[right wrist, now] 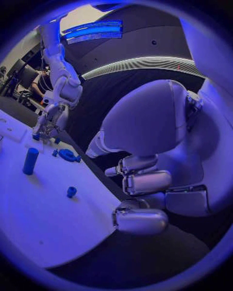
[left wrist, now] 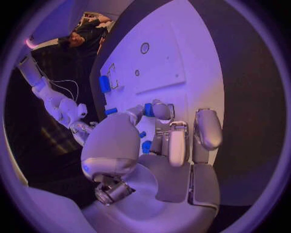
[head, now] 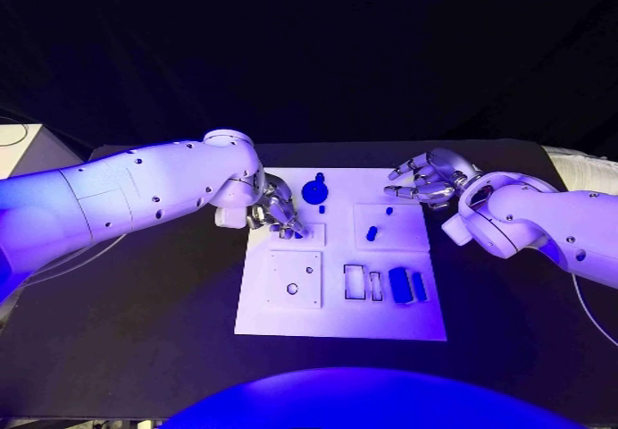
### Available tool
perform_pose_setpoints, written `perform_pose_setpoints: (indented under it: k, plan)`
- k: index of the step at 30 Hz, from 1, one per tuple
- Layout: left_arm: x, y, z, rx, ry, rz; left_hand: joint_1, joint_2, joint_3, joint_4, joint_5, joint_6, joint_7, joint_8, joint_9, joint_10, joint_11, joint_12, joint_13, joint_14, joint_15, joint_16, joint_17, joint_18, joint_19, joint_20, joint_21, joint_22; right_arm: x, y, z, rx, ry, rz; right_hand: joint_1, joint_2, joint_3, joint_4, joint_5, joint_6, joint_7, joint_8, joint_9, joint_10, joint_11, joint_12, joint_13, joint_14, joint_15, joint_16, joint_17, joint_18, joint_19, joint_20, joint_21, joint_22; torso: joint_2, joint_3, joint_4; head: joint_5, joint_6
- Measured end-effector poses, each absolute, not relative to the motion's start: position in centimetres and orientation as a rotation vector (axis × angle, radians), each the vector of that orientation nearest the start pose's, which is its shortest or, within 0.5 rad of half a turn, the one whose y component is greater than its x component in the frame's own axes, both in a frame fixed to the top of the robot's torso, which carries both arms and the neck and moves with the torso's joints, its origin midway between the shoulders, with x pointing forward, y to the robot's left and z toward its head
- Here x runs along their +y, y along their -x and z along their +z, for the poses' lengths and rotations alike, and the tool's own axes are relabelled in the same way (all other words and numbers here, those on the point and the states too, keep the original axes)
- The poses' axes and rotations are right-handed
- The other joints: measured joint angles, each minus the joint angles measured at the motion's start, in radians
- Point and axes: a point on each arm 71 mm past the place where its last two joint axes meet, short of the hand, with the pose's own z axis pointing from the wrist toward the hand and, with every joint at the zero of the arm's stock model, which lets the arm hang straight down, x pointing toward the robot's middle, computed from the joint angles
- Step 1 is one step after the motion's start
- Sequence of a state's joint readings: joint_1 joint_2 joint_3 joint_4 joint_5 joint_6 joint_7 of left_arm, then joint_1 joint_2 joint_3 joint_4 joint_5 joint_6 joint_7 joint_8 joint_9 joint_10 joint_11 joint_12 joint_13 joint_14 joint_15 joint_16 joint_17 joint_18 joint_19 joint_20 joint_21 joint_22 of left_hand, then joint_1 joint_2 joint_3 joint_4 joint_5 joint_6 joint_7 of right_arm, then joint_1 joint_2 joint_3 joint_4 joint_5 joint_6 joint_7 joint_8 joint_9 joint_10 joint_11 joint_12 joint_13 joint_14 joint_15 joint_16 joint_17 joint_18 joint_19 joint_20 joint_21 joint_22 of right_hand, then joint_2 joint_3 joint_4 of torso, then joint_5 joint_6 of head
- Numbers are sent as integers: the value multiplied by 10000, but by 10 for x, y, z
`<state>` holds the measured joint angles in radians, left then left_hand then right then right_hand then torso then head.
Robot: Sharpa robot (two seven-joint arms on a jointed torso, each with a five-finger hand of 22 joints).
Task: Assemble the parts on the task board
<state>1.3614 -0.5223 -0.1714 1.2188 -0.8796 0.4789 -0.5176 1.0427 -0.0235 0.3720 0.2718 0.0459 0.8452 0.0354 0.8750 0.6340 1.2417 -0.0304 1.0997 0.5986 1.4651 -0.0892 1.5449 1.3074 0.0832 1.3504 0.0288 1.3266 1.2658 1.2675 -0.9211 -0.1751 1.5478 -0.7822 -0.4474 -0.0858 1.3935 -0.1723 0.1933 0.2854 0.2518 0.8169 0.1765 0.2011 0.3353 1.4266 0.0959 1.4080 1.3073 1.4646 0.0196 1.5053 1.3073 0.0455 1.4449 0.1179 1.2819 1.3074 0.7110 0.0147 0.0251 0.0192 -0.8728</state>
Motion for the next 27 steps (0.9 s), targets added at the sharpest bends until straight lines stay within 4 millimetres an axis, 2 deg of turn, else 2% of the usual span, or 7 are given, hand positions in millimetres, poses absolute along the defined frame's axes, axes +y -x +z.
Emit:
perform_pose_setpoints:
  k: [7, 15, 21, 24, 27]
  plan:
    - [142, -518, -217, 26321, -300, -3950, -321, -320, -282, 141, 0, 64, 12, -48, -35, 0, 0, 0, 12, 0, 0, 0, 0, 0, 0, 0, 0, 0, -249, -478, -204, 17679, -5536, 7957, 0, 0, 0, 0, 0, 0, 0, 0, 0, 0, 0, 0, 0, 0, 0, 0, 0, 0, 0, 0, 0, -1, -2, 0, 1, 2, 0]
    - [146, -518, -217, 26310, -235, -3813, -551, -549, -606, 193, 5, 145, 1, -116, -45, 0, 0, 0, 26, 0, 0, 0, 0, 0, 0, 0, 0, 1, -249, -478, -204, 17679, -5536, 7957, 0, 0, 0, 0, 0, 0, 0, 0, 1, 0, 0, 0, 0, 0, 0, 0, 8, -1, 0, 0, 0, 3, 3, -7, 3, 5, 0]
    - [146, -516, -217, 26247, -188, -3835, -562, -559, -714, 164, 5, 145, 1, -134, -52, 0, 0, 0, -1, 0, 0, 0, 0, 0, 1, 0, -39, 1, -249, -478, -204, 17681, -5537, 7956, 0, 0, 0, 0, 0, 0, 0, 0, 1, 0, 0, 0, 0, 0, 0, 0, 8, 0, 0, 0, 0, 7, 5, -7, 5, -1, 0]
    - [145, -515, -216, 26202, -132, -3921, -508, -614, -756, 122, 5, 126, 19, -265, -99, -1, 2, 1, -1, 0, 0, 0, 0, 0, 1, 0, -39, 1, -249, -478, -204, 17681, -5536, 7958, 0, 0, 0, 0, 0, 0, 0, 0, 1, 0, 0, 0, 0, 0, 0, 0, 7, 0, 0, 0, 0, 7, 5, -8, 5, -1, 0]
    - [146, -512, -216, 26119, 37, -4078, -357, -619, -826, 108, 5, -4, 149, -517, -200, -40, 41, 1, -28, 0, 75, 0, 0, -1, -34, 35, -39, 1, -249, -478, -204, 17682, -5536, 7958, 0, 0, 0, 0, 0, 0, 0, 0, 1, 0, 0, 0, 0, 0, 0, 0, 7, 0, 0, 0, 0, 6, 5, -9, 3, 0, 0]
